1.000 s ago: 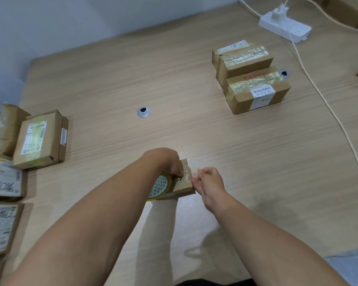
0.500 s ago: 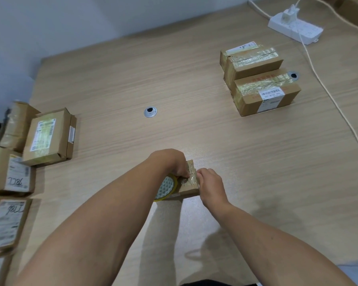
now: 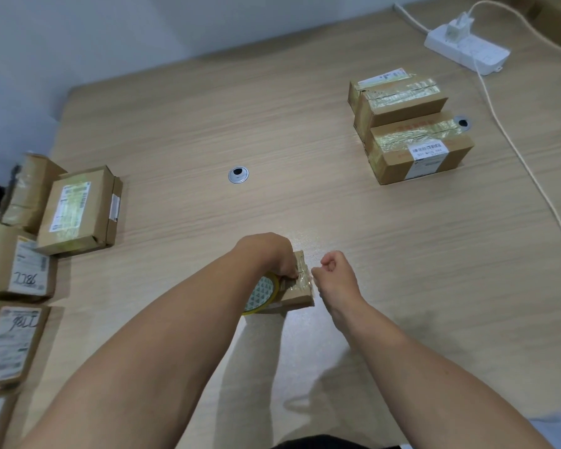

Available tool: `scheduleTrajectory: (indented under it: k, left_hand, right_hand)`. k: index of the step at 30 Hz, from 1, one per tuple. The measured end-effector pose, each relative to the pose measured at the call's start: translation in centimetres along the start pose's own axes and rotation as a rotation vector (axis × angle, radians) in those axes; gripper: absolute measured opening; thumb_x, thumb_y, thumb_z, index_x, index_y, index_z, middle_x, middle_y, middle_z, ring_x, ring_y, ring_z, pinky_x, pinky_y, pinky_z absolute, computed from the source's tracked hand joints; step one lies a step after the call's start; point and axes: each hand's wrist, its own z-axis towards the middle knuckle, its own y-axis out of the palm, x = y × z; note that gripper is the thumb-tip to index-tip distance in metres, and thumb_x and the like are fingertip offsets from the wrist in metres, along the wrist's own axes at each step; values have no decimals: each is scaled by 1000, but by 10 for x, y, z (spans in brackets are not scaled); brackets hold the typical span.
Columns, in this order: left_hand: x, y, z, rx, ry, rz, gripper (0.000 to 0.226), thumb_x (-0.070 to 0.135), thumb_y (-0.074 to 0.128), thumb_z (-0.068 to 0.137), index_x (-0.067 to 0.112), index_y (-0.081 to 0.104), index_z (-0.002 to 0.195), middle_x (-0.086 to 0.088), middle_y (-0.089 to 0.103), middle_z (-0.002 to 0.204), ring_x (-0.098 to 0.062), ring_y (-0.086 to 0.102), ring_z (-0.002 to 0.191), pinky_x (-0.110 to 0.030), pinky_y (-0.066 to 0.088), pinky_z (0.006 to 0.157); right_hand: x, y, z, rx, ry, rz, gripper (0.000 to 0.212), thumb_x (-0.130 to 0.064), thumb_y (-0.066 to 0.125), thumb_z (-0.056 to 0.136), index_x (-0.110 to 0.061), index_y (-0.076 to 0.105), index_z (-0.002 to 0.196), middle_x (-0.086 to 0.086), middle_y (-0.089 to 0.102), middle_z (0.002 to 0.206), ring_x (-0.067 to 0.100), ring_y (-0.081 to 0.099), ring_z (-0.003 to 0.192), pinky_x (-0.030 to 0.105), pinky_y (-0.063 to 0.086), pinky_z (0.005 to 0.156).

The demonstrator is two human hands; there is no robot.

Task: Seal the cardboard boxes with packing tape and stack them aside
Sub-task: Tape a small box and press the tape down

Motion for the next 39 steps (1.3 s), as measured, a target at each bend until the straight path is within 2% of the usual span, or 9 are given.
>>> scheduleTrajectory:
  k: [3,10,13,16,21,25,29,33,39]
  left_hand:
    - [1,0,-1,2,-6,-4,36,47,65,88,19,55,69,0,57,77,-24,61,85,-41,55,88]
    - [1,-1,-8,19,14,5,29,40,66,85,17,57,70,-2,59,77,-19,58,72,-36,56,82]
    - [-8,-2,-14,29,31,-24,33,47,74,76,16,62,75,-2,61,77,-21,61,74,-35,55,73]
    - [-22,-3,-20,83,69,-63,47,51,69,82,10,57,102,-5,58,91,-24,60,84,-36,51,70]
    - [-32,0,-33,171,112,-245,37,50,58,88,19,45,104,-4,53,94,-20,52,78,-35,40,65]
    - [-45,9,-48,148,55,-318,47,58,60,87,22,51,115,-2,55,99,-24,56,92,-36,46,77]
    - [-69,33,-63,83,129,-578,56,72,62,80,21,67,104,1,70,102,-19,65,94,-34,50,82]
    - [-88,54,-76,85,249,-985,38,60,67,72,24,78,74,2,75,78,-10,67,74,-27,50,77]
    - [-104,47,-73,177,251,-995,45,59,69,70,15,74,75,1,69,71,-10,63,68,-30,48,73]
  right_hand:
    - [-14,3,-6,35,-25,8,18,-30,49,79,-45,58,84,-9,64,79,21,59,73,49,53,76]
    - [-12,24,-23,114,-216,-384,22,-39,46,103,-22,60,97,-3,60,104,17,58,93,43,53,87]
    - [-9,27,-25,140,-274,-455,26,-37,43,106,-17,59,99,2,59,104,20,55,89,42,51,82]
    - [-12,25,-30,146,-341,-609,31,-35,38,108,-13,59,106,4,58,104,20,51,84,36,44,70]
    - [-17,25,-38,158,-313,-678,31,-35,32,109,-16,56,115,4,56,111,20,45,82,35,38,69]
    - [-21,26,-38,167,-274,-641,30,-35,32,108,-21,54,124,3,54,111,21,47,82,34,40,69]
    - [-20,29,-41,170,-236,-600,30,-37,29,108,-29,56,120,-1,48,101,24,53,83,36,47,74]
    - [-15,34,-42,177,-243,-564,32,-34,25,108,-31,52,124,-1,49,107,26,55,91,42,51,82]
    - [-13,35,-41,156,-293,-681,32,-31,21,109,-24,44,131,4,49,126,22,46,98,36,37,76]
